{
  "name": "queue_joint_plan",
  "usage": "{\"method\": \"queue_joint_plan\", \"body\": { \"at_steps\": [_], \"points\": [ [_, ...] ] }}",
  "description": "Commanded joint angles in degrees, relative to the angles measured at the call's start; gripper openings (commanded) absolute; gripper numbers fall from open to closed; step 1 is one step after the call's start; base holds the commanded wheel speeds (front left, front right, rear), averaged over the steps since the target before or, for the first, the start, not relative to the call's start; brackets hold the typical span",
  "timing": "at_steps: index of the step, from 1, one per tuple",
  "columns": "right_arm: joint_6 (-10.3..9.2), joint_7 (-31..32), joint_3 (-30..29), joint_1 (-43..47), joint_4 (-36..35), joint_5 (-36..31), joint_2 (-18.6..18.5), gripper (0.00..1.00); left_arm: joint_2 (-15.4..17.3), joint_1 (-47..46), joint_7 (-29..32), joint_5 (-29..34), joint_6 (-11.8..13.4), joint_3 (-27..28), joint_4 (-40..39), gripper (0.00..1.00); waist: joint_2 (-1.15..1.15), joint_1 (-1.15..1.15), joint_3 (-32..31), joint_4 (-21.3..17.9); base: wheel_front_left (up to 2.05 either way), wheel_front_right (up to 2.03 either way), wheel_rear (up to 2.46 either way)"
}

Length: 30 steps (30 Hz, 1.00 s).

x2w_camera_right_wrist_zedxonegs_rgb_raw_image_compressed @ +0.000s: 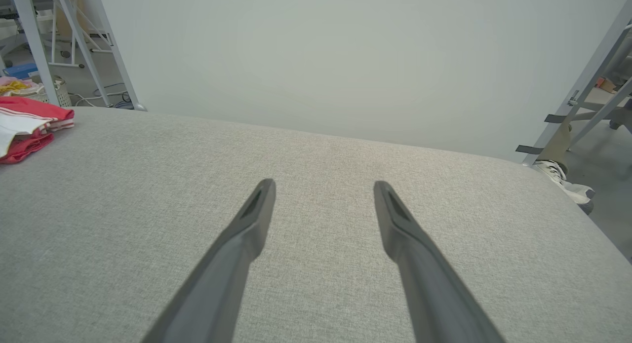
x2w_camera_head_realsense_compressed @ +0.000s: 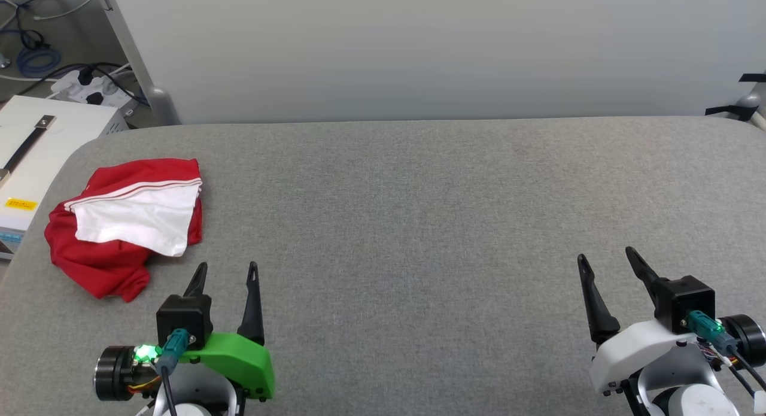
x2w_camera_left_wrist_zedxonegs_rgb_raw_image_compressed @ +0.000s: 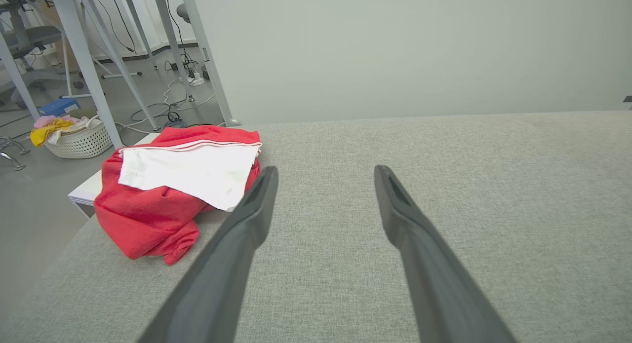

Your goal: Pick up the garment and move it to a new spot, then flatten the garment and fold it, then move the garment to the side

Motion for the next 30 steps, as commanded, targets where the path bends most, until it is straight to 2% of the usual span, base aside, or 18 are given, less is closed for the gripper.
{"method": "queue_joint_plan", "body": {
  "at_steps": [1, 30],
  "points": [
    [0.00, -0.46, -0.08, 0.12, 0.15, 0.13, 0.00, 1.00, -0.01, 0.07, -0.52, -0.20, 0.08, -0.17, 0.28, 1.00, 0.00, 0.00, -0.03, 0.00, 0.00, 0.00, 0.00],
    [-0.01, -3.85, -0.66, 0.40, -0.91, 2.19, 0.03, 1.00, -0.07, 0.54, -3.96, -1.97, -0.07, -1.45, 1.16, 1.00, 0.00, 0.00, -0.10, -0.09, 0.00, 0.00, 0.00]
  ]
}}
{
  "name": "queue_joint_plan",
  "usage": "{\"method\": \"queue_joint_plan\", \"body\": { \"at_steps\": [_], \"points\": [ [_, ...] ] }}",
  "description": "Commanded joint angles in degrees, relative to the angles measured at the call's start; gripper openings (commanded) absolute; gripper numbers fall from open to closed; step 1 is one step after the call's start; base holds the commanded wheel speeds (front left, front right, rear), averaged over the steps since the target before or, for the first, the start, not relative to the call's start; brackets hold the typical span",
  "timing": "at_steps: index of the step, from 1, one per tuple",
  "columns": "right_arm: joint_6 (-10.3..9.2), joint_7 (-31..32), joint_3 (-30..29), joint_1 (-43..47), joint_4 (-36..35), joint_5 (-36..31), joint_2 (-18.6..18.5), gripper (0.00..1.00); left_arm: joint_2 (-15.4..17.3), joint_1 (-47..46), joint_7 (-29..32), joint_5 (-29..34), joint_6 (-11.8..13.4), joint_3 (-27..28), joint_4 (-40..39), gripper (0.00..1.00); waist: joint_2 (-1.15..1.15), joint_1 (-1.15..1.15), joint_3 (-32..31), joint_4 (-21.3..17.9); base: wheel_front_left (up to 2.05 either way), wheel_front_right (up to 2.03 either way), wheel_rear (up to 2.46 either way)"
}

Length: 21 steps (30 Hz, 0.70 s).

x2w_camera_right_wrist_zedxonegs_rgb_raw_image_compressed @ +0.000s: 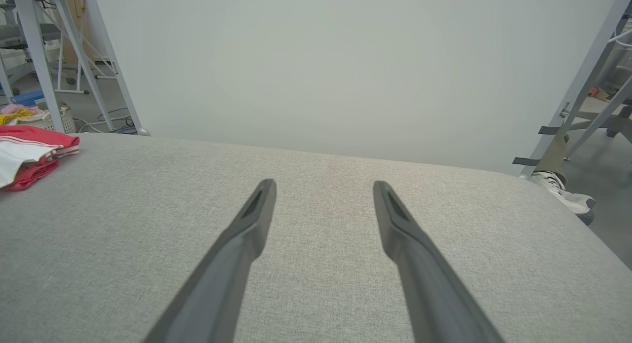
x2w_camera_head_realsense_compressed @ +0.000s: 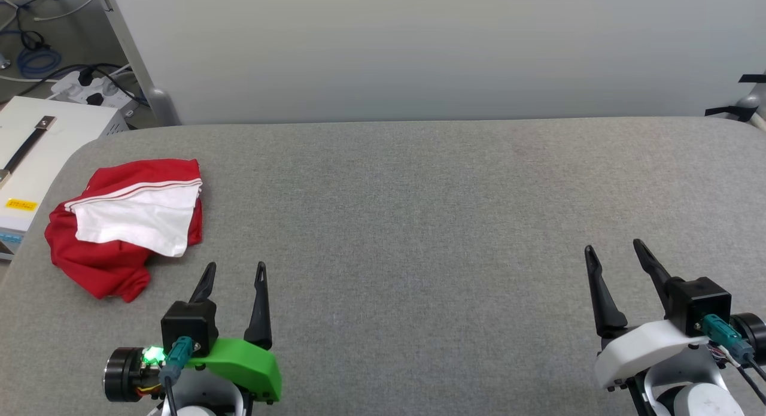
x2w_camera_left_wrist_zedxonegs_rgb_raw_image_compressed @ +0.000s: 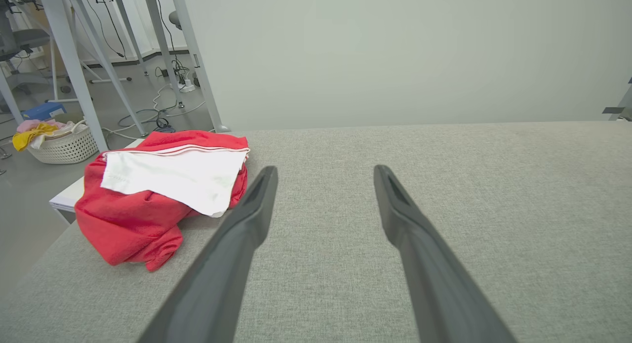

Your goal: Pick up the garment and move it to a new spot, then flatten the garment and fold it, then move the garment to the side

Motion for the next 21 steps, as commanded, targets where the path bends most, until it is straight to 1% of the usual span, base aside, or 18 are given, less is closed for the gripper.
{"method": "queue_joint_plan", "body": {
  "at_steps": [1, 8, 21],
  "points": [
    [-0.01, -0.77, -0.02, 0.40, -0.48, 0.59, 0.03, 1.00, -0.07, 0.43, -0.53, -0.42, -0.10, -0.12, -0.21, 1.00, 0.00, -0.01, -0.01, 0.01, 0.00, 0.00, 0.00],
    [-0.01, -1.60, 0.05, 0.61, -1.05, 1.04, 0.03, 1.00, -0.08, 0.64, -1.38, -0.55, -0.32, -0.48, -0.96, 1.00, 0.00, -0.01, 0.05, 0.05, 0.00, 0.00, 0.00],
    [-0.02, -3.11, -0.02, 0.83, 1.73, 0.95, 0.04, 1.00, -0.11, 0.87, -2.90, -1.04, -0.53, -1.45, 1.49, 1.00, 0.00, -0.01, 0.22, -0.03, 0.00, 0.00, 0.00]
  ]
}}
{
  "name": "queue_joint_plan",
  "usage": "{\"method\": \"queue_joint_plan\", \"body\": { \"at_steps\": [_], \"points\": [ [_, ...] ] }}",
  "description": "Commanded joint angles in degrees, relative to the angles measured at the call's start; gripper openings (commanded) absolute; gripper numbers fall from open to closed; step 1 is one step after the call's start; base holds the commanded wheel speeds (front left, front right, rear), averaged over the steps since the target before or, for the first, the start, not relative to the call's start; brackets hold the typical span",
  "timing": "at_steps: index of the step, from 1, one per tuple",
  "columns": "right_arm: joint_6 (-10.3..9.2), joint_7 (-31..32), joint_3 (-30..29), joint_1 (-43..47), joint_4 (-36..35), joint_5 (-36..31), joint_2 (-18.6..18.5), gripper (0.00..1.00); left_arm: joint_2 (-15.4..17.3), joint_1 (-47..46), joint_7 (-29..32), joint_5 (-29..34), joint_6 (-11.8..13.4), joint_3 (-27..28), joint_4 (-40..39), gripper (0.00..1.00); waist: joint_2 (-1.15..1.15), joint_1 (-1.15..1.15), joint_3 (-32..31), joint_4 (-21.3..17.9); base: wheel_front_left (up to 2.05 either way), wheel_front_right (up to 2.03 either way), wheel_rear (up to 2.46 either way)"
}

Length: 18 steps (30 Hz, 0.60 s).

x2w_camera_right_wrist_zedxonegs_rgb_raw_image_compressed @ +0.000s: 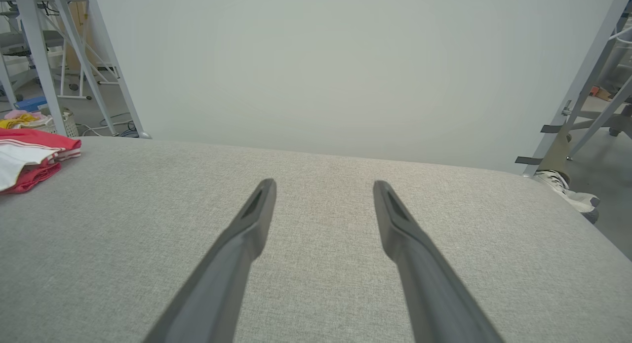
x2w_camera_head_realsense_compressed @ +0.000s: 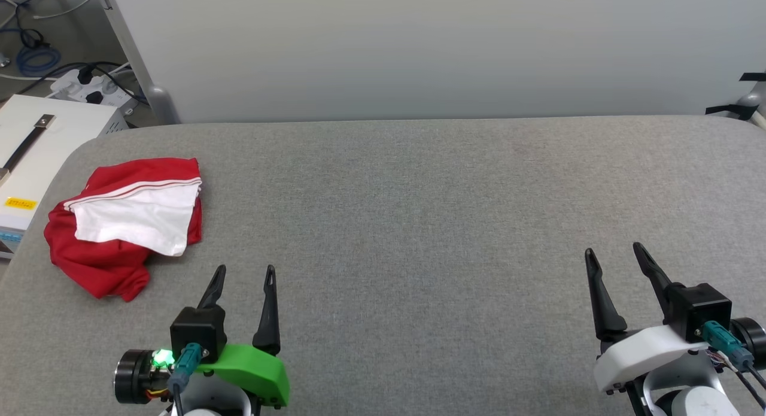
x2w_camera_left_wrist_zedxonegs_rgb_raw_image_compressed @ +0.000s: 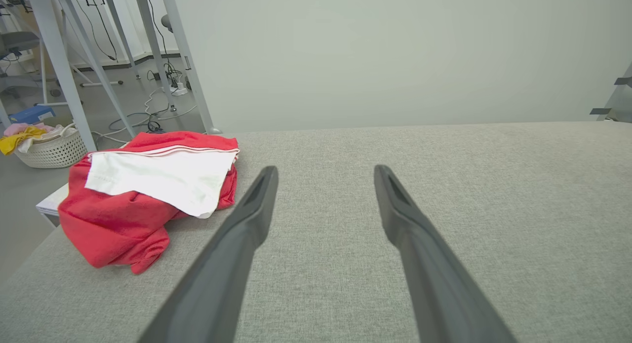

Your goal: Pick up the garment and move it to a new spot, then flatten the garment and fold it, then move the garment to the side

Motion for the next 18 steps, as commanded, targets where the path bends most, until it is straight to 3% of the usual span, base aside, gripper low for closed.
{"method": "queue_joint_plan", "body": {
  "at_steps": [1, 18],
  "points": [
    [-0.03, -0.69, -0.05, 0.70, 0.31, 0.57, 0.04, 1.00, -0.11, 0.75, -0.54, -0.64, -0.43, -0.16, 0.28, 1.00, 0.00, 0.00, 0.04, -0.03, 0.00, 0.00, 0.00],
    [-0.04, -2.69, 0.60, 0.58, 1.08, 1.15, 0.05, 1.00, -0.14, 0.28, -2.56, -1.70, -0.18, -0.70, 1.22, 1.00, 0.00, 0.00, 0.68, 1.15, 0.00, 0.00, 0.00]
  ]
}}
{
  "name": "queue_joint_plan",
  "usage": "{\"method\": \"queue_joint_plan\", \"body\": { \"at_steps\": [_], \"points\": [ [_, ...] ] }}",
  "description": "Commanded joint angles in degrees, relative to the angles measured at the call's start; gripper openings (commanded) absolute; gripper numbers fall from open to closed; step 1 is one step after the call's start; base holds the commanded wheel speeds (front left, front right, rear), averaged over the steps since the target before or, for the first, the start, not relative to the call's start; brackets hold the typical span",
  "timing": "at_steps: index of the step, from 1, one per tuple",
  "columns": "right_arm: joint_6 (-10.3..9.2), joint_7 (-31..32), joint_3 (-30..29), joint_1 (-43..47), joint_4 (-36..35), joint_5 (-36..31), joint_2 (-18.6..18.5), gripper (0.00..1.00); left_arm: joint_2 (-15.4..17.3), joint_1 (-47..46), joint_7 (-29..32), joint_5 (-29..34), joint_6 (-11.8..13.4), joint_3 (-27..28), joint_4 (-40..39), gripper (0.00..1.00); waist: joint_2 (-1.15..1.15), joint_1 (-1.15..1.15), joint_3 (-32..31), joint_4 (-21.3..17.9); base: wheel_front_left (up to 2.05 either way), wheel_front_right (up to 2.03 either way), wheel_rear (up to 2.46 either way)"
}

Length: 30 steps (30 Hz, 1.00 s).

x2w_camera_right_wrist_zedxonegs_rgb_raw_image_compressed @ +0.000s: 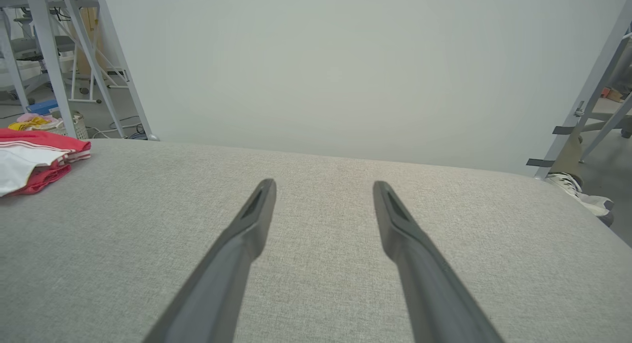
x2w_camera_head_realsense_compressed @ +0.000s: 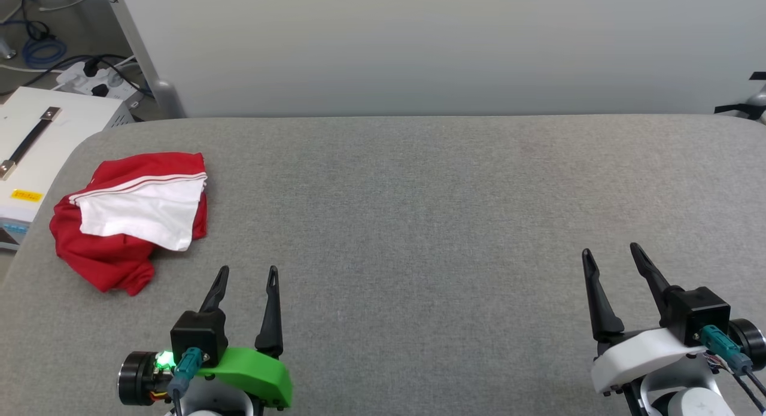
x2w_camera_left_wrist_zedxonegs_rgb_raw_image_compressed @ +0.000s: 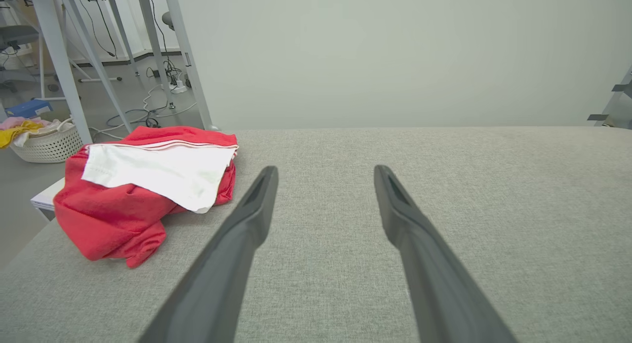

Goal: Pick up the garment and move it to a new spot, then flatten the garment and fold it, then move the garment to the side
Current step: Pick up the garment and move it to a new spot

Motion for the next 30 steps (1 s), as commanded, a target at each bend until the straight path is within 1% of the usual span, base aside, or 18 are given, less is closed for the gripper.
{"method": "queue_joint_plan", "body": {
  "at_steps": [1, 5, 13, 14, 18, 30],
  "points": [
    [-0.02, -0.82, 0.19, 0.57, 0.28, 0.64, 0.06, 1.00, -0.13, 0.24, -0.58, -0.41, -0.15, -0.14, 0.22, 1.00, 0.00, 0.00, 0.14, 0.56, 0.00, 0.00, 0.00],
    [-0.03, -1.29, 0.77, 0.67, 0.55, 0.67, 0.06, 1.00, -0.14, 0.10, -1.05, -0.51, -0.09, -0.06, 0.59, 1.00, 0.00, 0.00, 0.20, 1.94, 0.00, 0.00, 0.00],
    [-0.03, -2.22, 1.95, 0.83, 1.50, 0.89, 0.06, 1.00, -0.16, 0.21, -2.00, -0.61, -0.14, 0.25, 1.17, 1.00, 0.00, 0.00, 0.12, 5.91, 0.00, 0.00, 0.00],
    [-0.03, -2.46, 2.26, 0.90, 1.78, 1.01, 0.07, 1.00, -0.16, 0.25, -2.24, -0.63, -0.19, 0.22, 1.25, 1.00, 0.00, 0.00, 0.09, 7.06, 0.00, 0.00, 0.00],
    [-0.03, -2.95, 2.98, 0.96, 2.37, 1.17, 0.07, 1.00, -0.17, 0.24, -2.74, -0.75, -0.26, 0.11, 1.45, 1.00, 0.00, 0.00, 0.12, 9.56, 0.00, 0.00, 0.00],
    [-0.03, -4.32, 4.24, 0.68, 3.45, 1.76, 0.08, 1.00, -0.19, 0.53, -4.13, -1.11, -0.82, -0.67, 2.26, 1.00, 0.00, 0.00, 0.44, 15.96, 0.00, 0.00, 0.00]
  ]
}}
